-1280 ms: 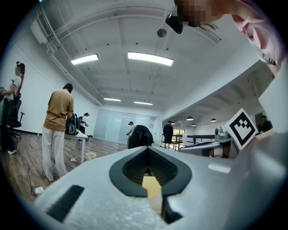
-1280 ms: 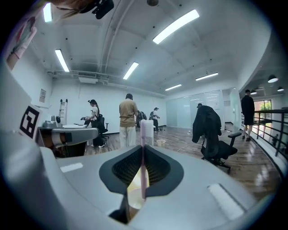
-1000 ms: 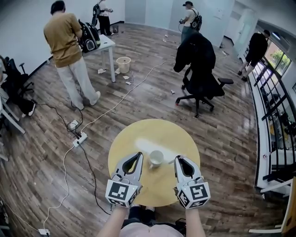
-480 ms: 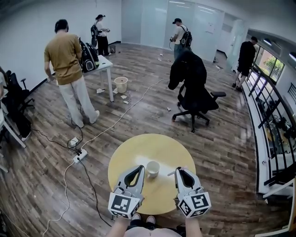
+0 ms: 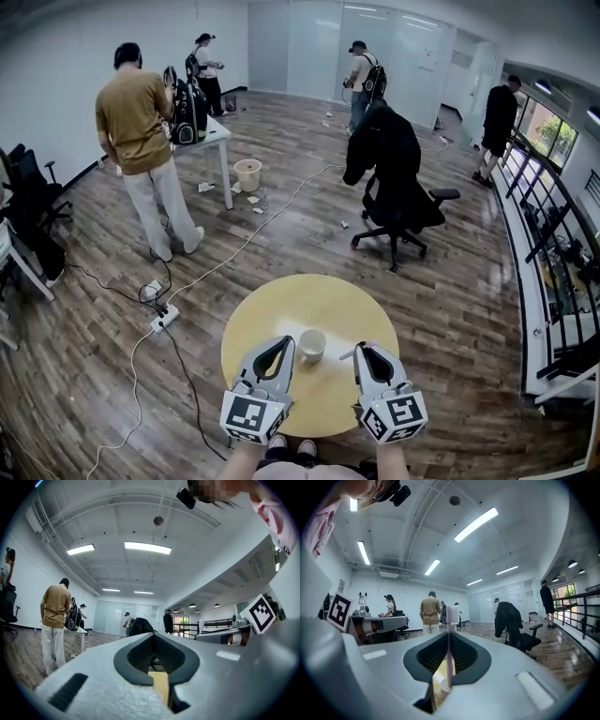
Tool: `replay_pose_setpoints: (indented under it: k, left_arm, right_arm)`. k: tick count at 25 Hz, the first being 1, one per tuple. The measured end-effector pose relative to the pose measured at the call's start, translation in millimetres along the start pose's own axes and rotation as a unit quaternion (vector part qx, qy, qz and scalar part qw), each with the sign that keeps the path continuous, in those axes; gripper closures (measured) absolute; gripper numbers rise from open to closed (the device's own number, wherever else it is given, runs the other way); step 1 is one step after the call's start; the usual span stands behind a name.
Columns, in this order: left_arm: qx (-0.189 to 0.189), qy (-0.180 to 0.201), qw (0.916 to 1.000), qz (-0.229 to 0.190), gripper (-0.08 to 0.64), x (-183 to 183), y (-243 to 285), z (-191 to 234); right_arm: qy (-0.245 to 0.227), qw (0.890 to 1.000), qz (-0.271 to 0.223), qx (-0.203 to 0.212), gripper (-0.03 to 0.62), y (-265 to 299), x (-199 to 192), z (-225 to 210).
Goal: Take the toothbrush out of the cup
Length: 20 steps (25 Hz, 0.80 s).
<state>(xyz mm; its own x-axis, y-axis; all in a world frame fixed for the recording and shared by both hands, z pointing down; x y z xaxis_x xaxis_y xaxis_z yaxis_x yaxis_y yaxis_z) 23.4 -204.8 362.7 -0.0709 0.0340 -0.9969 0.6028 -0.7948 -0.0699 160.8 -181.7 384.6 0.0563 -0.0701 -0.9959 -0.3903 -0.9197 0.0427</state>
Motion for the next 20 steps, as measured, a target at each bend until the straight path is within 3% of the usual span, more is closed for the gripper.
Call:
replay_pose_setpoints:
  k: [20]
  left_arm:
    - [0.022, 0.002, 0.9997, -0.012, 0.563, 8, -2, 18]
  right_arm:
    - [-0.008, 1.0, 0.001, 0.012, 0.569, 16, 5, 8]
Point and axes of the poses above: the fingertips, and each gripper's own axes: y forward along the fingers, z to its left, x out of its top, the point moved 1 cm from there along -y, backward along the fingers, and after that the axes turned 3 degrees about x, right-handed, at the moved point
